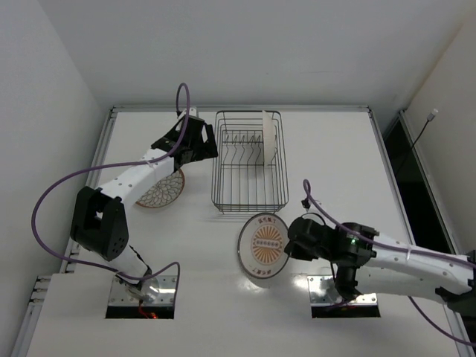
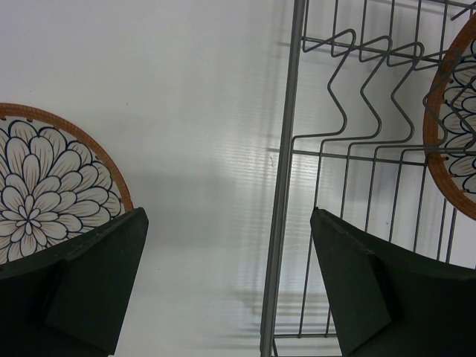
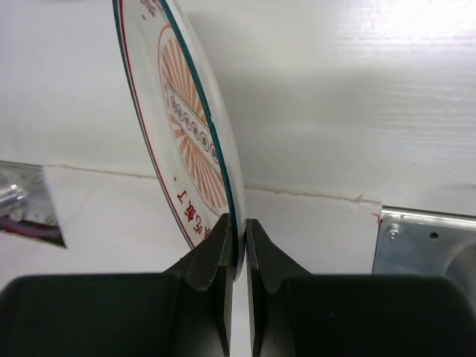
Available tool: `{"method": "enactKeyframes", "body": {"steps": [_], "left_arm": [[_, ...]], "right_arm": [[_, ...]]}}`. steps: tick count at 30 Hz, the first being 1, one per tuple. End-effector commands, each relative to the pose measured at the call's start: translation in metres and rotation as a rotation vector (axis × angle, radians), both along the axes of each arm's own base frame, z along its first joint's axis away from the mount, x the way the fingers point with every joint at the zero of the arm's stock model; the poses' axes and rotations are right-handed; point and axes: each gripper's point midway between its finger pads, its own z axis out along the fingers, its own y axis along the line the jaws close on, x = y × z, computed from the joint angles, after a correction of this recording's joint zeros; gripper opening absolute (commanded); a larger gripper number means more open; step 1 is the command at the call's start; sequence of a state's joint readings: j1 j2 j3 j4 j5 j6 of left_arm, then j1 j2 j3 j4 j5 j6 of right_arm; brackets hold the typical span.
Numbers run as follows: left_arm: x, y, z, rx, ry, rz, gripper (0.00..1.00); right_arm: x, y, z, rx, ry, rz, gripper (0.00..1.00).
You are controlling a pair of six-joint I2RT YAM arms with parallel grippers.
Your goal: Load the plates into the dish rack
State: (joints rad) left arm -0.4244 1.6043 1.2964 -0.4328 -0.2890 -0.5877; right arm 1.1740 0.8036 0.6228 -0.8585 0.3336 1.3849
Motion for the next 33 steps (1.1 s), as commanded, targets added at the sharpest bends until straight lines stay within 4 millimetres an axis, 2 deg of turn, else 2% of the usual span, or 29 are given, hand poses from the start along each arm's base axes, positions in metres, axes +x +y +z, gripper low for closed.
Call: {"method": "enactKeyframes", "body": {"steps": [1,2,3,5,7,8,10,11,12,15,18,19,21,22,25,26,28,30,32,33], "left_arm": [[0.007,0.001,0.010,-0.002,-0.033,0.012,0.89],[0.007,0.001,0.010,-0.002,-0.033,0.012,0.89],[0.007,0.001,0.010,-0.002,-0.033,0.012,0.89],[0.007,0.001,0.010,-0.002,-0.033,0.012,0.89],[0.007,0.001,0.006,0.002,-0.025,0.012,0.89],[0.007,0.001,0.006,0.002,-0.025,0.012,0.89],[0.007,0.001,0.006,0.002,-0.025,0.012,0.89],[0.007,0.001,0.006,0.002,-0.025,0.012,0.89],[0.007,0.001,0.006,0.002,-0.025,0.012,0.89],[0.007,0.001,0.006,0.002,-0.025,0.012,0.89],[0.007,0.001,0.006,0.002,-0.025,0.012,0.89],[0.007,0.001,0.006,0.002,-0.025,0.012,0.89],[0.007,0.001,0.006,0.002,-0.025,0.012,0.89],[0.007,0.001,0.006,0.002,-0.025,0.012,0.89],[0.008,0.001,0.002,0.006,-0.016,0.011,0.89],[0.007,-0.001,0.002,0.000,-0.014,0.005,0.89],[0.008,-0.002,-0.002,-0.003,-0.005,0.010,0.89],[0.008,-0.002,-0.002,-0.003,-0.005,0.011,0.89],[0.008,-0.002,-0.002,-0.003,-0.005,0.011,0.89],[0.008,-0.002,-0.002,-0.003,-0.005,0.011,0.89]], "right_arm": [[0.016,-0.016,0.061,-0.065,-0.146,-0.033,0.00],[0.021,-0.024,0.068,-0.113,-0.176,-0.045,0.00],[0.027,-0.020,0.093,-0.082,-0.210,-0.063,0.00],[0.035,-0.025,0.125,-0.093,-0.278,-0.082,0.00],[0.047,-0.028,0.140,-0.145,-0.336,-0.119,0.00],[0.052,-0.027,0.159,-0.130,-0.366,-0.138,0.00],[0.063,-0.035,0.174,-0.192,-0.426,-0.173,0.00],[0.069,-0.031,0.177,-0.229,-0.446,-0.182,0.00],[0.075,-0.028,0.194,-0.215,-0.474,-0.202,0.00],[0.100,-0.019,0.221,-0.286,-0.597,-0.265,0.00],[0.124,-0.001,0.230,-0.387,-0.653,-0.292,0.00],[0.132,0.003,0.243,-0.394,-0.687,-0.322,0.00],[0.149,0.007,0.248,-0.454,-0.715,-0.356,0.00],[0.158,0.017,0.248,-0.486,-0.723,-0.359,0.00],[0.181,0.017,0.250,-0.559,-0.752,-0.420,0.00],[0.188,0.021,0.240,-0.607,-0.749,-0.417,0.00],[0.202,0.018,0.243,-0.644,-0.782,-0.473,0.00],[0.218,0.021,0.235,-0.727,-0.800,-0.486,0.00],[0.229,0.025,0.240,-0.770,-0.809,-0.487,0.00],[0.239,0.028,0.229,-0.822,-0.792,-0.477,0.00]]}}
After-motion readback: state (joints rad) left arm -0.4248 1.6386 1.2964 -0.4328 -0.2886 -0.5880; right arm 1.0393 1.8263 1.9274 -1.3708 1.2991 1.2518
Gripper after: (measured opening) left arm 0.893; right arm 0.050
